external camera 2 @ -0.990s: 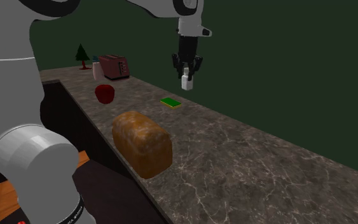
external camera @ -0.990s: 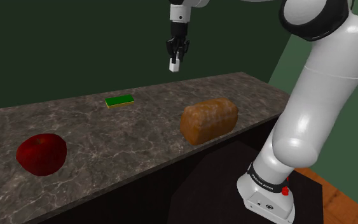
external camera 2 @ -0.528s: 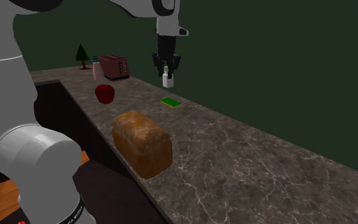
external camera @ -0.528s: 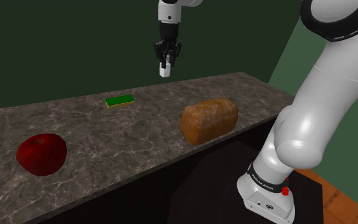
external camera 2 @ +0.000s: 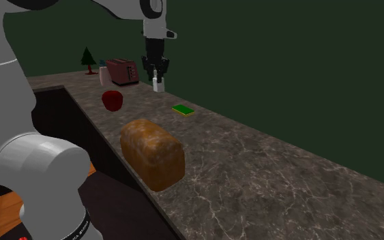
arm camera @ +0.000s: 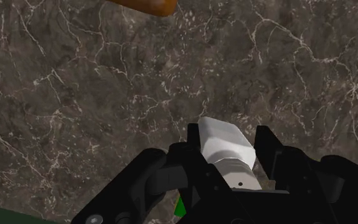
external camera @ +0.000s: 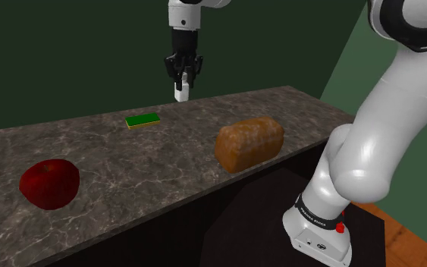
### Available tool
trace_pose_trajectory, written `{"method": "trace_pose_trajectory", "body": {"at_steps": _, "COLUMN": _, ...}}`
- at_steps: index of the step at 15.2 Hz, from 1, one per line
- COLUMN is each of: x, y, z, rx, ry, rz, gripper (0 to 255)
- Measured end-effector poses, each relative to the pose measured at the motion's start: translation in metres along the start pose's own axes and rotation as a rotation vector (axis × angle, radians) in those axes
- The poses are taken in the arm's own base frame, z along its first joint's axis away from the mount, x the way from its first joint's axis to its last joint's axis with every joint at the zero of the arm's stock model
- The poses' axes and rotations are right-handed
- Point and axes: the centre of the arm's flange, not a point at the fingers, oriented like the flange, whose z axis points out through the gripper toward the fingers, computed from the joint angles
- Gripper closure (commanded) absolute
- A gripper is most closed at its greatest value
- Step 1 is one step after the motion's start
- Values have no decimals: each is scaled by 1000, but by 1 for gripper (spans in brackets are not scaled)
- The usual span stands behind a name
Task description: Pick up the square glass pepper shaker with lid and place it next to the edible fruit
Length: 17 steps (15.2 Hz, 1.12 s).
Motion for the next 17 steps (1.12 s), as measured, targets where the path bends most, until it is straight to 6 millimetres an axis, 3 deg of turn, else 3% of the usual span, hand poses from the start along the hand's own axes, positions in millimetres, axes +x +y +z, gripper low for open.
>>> {"method": "trace_pose_trajectory", "body": {"at_steps": 17, "x": -57, "y": -217, "z": 9, "rx": 0, "ry": 0, "rz": 0, "gripper": 255}}
